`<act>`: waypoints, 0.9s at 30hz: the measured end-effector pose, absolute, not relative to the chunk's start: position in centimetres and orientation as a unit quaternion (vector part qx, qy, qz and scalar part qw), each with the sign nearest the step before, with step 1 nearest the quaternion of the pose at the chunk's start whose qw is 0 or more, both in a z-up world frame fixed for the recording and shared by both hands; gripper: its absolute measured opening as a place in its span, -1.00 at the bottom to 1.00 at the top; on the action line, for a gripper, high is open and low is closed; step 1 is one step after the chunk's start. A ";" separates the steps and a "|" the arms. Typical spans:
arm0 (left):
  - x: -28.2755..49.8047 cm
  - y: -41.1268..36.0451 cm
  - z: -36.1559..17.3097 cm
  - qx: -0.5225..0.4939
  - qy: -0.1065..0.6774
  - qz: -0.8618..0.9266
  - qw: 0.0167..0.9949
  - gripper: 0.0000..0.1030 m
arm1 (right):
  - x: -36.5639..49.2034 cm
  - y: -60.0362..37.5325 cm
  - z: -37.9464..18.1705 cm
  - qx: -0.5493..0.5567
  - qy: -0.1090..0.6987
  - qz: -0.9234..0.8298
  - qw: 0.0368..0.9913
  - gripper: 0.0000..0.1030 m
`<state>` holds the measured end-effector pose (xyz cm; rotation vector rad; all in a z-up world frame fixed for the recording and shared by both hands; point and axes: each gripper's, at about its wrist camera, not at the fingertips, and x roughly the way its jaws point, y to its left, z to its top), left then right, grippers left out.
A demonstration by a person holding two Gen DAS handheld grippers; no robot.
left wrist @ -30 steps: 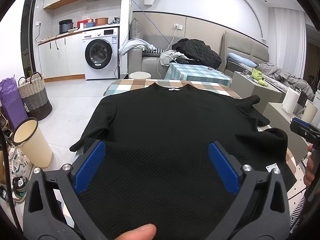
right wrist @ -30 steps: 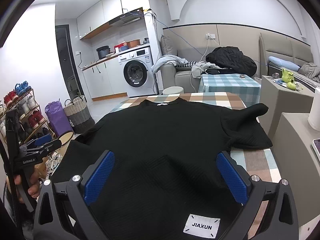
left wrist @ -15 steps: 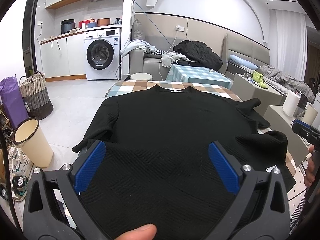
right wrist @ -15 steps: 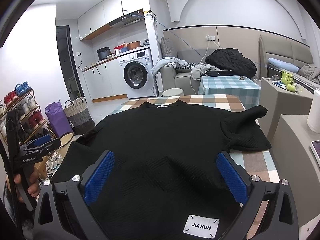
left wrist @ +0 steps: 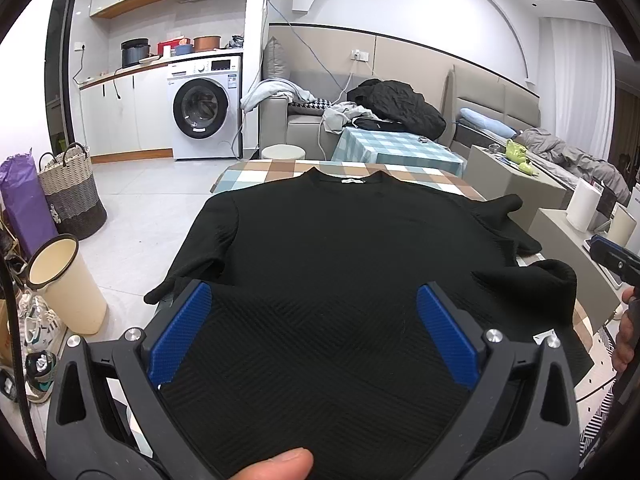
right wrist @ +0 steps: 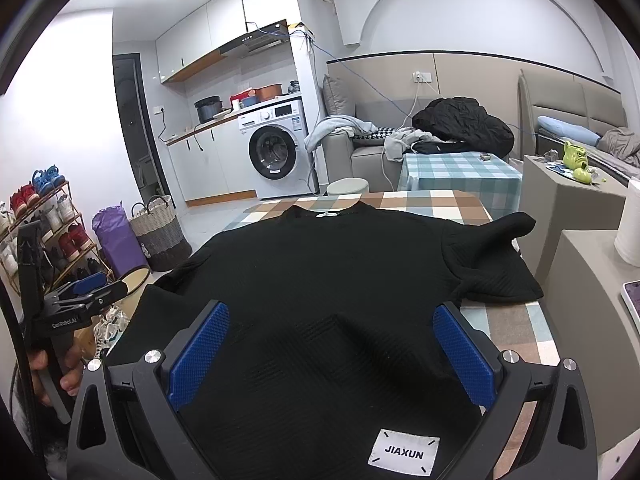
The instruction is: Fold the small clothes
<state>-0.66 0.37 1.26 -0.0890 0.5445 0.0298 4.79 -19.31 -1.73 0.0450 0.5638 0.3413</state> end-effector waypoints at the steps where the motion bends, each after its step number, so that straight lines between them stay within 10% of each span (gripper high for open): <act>1: -0.7 0.3 1.3 -0.044 0.269 0.014 0.962 0.99 | 4.8 -19.3 -1.7 0.022 0.277 0.168 0.946 1.00; 27: 1.4 1.8 -1.5 -0.058 0.290 0.031 0.955 0.99 | 5.8 -18.9 -3.9 0.014 0.315 0.144 0.938 1.00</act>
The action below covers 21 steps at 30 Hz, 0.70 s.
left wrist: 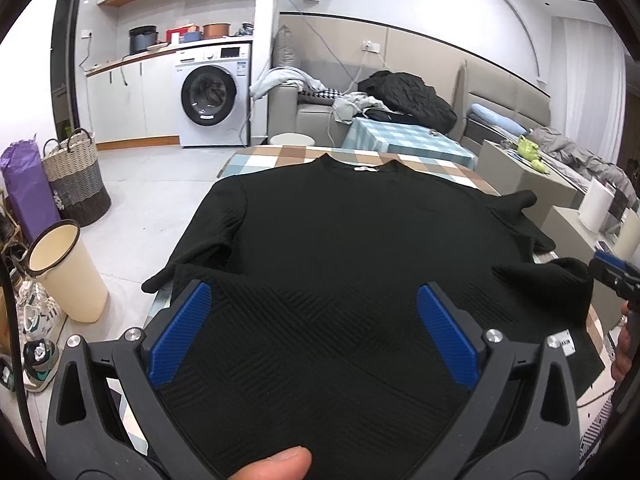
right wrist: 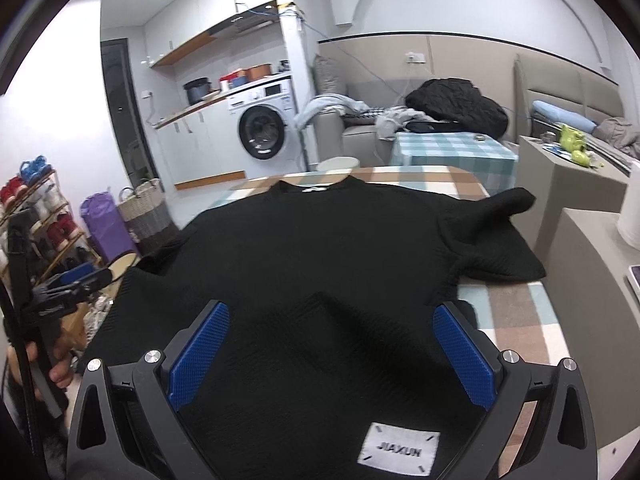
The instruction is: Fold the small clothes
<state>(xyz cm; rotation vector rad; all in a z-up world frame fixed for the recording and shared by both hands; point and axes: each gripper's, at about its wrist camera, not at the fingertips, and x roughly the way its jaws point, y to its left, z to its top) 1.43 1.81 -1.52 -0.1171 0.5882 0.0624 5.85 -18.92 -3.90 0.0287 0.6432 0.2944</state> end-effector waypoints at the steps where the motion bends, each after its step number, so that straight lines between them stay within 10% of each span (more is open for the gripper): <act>1: 1.7 1.8 -1.6 -0.060 0.293 0.030 0.954 0.99 | 6.0 -19.1 -4.1 0.015 0.317 0.142 0.938 1.00; 21: 6.6 4.2 -2.7 -0.047 0.330 0.067 0.940 0.99 | 9.4 -21.0 -5.1 0.058 0.351 0.114 0.927 1.00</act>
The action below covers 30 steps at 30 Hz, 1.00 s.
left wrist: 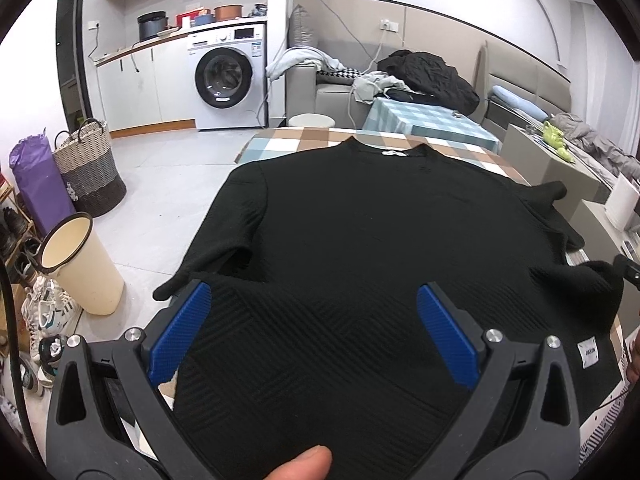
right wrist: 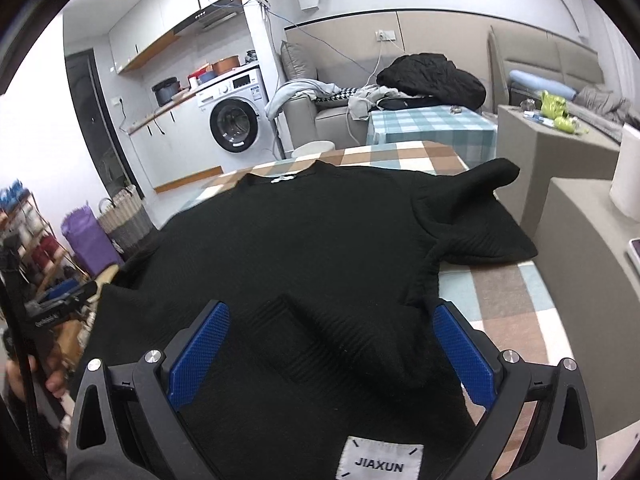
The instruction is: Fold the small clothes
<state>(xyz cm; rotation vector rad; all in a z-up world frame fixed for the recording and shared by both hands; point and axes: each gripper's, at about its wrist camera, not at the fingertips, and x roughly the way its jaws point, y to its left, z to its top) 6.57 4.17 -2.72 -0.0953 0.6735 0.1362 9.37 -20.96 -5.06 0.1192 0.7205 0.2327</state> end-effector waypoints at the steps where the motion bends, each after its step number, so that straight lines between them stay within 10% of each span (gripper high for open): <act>1: 6.6 4.5 -2.7 -0.049 0.330 0.070 0.940 0.99 | 9.4 -21.1 -4.9 0.066 0.350 0.120 0.927 1.00; 11: 8.7 8.3 -3.8 -0.100 0.334 0.100 0.932 0.99 | 13.3 -28.9 -4.1 0.187 0.362 0.043 0.912 0.98; 30: 12.7 10.2 -6.0 -0.096 0.354 0.119 0.923 0.99 | 25.0 -40.6 -12.4 0.226 0.440 -0.121 0.861 0.07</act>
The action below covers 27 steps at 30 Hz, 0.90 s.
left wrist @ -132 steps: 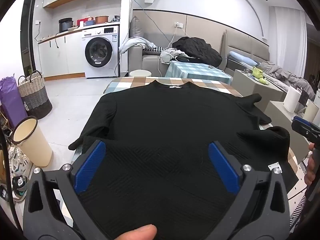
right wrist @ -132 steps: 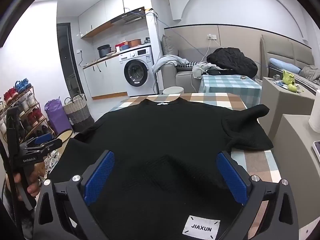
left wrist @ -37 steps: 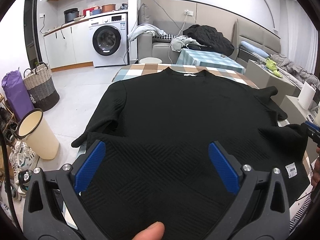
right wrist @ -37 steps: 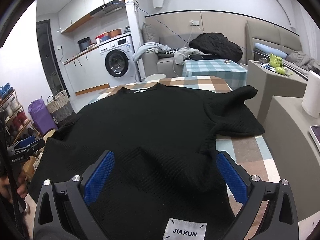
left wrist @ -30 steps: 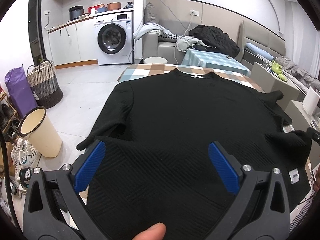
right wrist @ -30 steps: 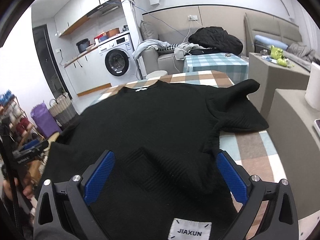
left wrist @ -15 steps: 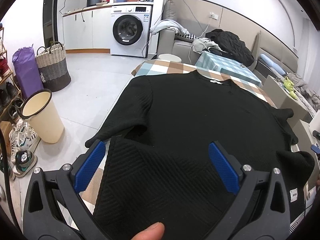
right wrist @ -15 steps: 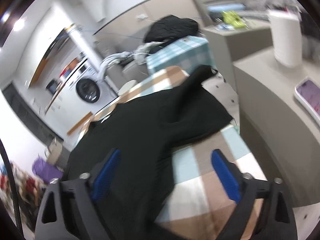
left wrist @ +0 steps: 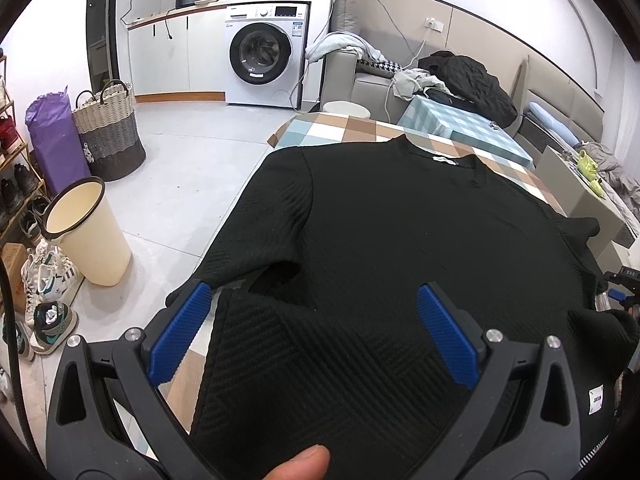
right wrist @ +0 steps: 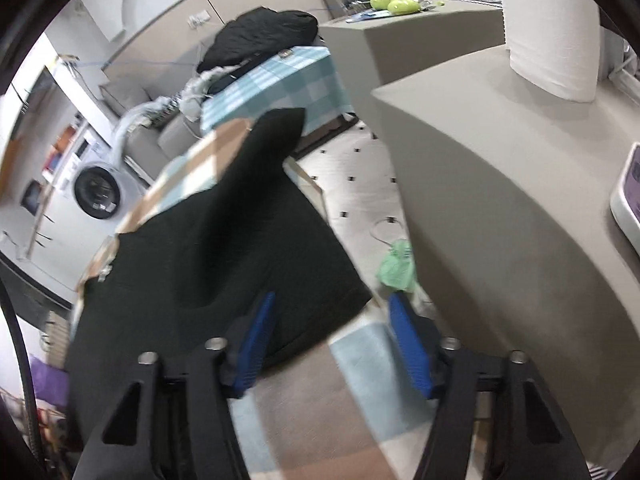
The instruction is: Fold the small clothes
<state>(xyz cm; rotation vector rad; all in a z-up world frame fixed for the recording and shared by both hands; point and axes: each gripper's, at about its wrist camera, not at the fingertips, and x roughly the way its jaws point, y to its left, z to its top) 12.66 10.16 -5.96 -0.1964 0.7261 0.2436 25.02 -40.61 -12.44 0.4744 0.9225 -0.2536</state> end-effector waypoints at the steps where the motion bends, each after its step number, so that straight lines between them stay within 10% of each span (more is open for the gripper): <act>1: 12.6 10.1 -5.9 -0.095 0.354 0.118 0.923 0.99 | 25.4 -40.8 -12.8 0.222 0.444 -0.120 0.860 0.06; 8: 13.0 9.8 -5.7 -0.095 0.354 0.114 0.923 0.99 | 26.3 -40.3 -13.1 0.173 0.445 -0.134 0.868 -0.76; 27: 11.3 11.0 -5.5 -0.119 0.345 0.109 0.924 0.99 | 29.6 -22.7 0.7 0.066 0.361 0.133 0.921 -0.81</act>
